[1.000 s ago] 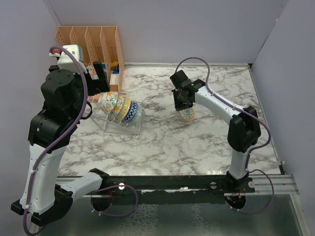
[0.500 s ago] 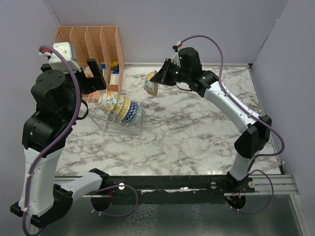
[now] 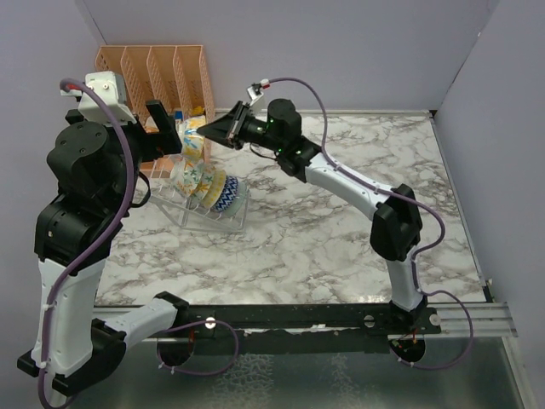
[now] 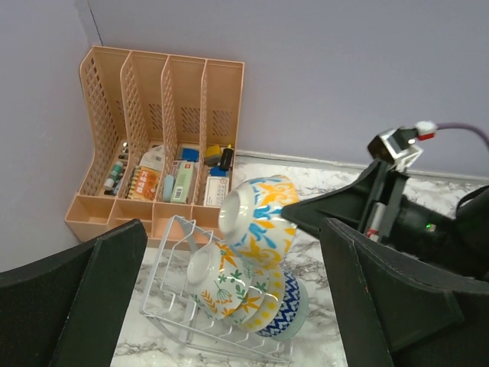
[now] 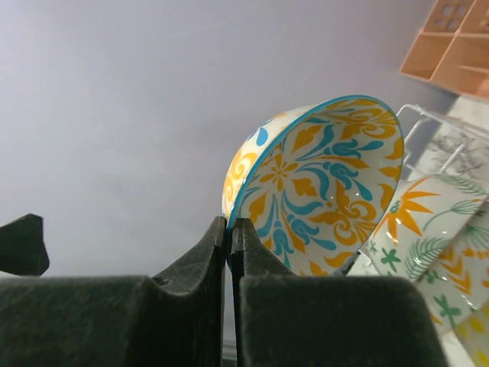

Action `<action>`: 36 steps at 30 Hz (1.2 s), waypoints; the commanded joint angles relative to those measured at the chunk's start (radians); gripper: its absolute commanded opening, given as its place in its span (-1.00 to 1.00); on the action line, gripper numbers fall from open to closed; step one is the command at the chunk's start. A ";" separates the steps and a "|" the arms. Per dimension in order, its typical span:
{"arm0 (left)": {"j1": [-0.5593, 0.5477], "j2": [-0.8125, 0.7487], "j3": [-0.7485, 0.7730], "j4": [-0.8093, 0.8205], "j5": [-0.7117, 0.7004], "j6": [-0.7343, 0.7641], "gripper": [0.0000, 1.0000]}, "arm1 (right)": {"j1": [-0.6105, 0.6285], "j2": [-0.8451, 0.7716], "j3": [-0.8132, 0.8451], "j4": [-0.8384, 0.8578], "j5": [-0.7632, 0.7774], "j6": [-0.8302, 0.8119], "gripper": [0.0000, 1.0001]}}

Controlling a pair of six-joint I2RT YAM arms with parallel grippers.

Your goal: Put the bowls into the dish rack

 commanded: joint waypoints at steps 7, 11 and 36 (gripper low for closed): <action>-0.003 -0.016 0.037 0.009 0.000 0.004 0.98 | 0.085 0.088 0.006 0.420 0.155 0.272 -0.98; -0.004 -0.015 0.035 0.007 0.007 0.007 0.98 | 0.097 0.106 -0.049 0.475 0.164 0.343 -0.98; -0.003 -0.014 0.001 -0.003 0.017 -0.005 0.98 | 0.147 0.182 -0.215 0.628 0.171 0.490 -0.98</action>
